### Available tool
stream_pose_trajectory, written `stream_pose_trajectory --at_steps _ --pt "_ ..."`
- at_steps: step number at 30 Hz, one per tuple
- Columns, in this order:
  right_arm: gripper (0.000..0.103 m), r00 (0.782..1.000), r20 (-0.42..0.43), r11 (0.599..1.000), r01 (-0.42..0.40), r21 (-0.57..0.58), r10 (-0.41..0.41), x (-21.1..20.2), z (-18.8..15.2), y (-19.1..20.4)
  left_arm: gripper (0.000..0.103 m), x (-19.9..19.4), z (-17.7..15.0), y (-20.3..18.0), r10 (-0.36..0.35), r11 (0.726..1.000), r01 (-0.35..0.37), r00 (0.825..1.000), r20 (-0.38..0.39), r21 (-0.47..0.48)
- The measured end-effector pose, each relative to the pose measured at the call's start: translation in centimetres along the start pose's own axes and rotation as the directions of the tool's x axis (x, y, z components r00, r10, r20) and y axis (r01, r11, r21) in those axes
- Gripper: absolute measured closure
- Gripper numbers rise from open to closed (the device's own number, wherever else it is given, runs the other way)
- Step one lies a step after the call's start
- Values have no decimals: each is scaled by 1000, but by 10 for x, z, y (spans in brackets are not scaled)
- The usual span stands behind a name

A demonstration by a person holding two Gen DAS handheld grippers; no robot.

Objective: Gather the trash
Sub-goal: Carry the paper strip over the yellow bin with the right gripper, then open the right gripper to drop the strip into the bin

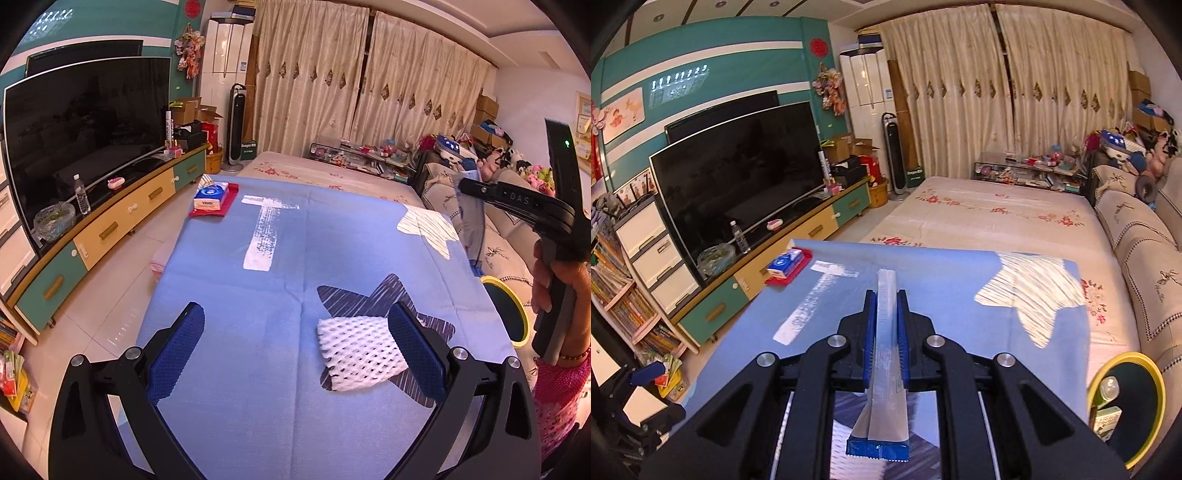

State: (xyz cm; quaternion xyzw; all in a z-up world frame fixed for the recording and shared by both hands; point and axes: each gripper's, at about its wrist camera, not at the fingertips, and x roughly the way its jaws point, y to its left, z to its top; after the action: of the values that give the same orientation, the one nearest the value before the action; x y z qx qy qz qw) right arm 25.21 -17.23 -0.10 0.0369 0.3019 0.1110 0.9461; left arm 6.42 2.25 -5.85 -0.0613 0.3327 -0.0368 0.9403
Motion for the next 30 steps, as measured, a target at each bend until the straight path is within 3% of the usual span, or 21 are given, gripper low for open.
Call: stream_pose_trajectory --at_steps 4,8,15,21,28,30 --pt "92 995 -9 992 104 76 -104 -16 -17 -56 5 11 1 -8 -10 1000 10 1000 -25 18" --pt "92 974 -43 957 226 180 -222 -29 -40 -122 5 24 -1 -16 -27 999 29 998 -52 31" --pt "91 891 -134 837 453 306 -433 -45 -86 -233 5 40 -1 -37 -44 997 49 996 -81 62" --pt "90 841 -219 776 541 325 -495 -39 -121 -286 5 54 0 -53 -50 994 61 992 -113 94" --pt "87 818 -273 751 575 325 -507 -18 -136 -317 5 68 1 -66 -58 989 76 988 -144 123" --pt "81 816 -277 747 577 332 -507 -16 -135 -316 5 74 0 -68 -58 989 77 986 -154 123"
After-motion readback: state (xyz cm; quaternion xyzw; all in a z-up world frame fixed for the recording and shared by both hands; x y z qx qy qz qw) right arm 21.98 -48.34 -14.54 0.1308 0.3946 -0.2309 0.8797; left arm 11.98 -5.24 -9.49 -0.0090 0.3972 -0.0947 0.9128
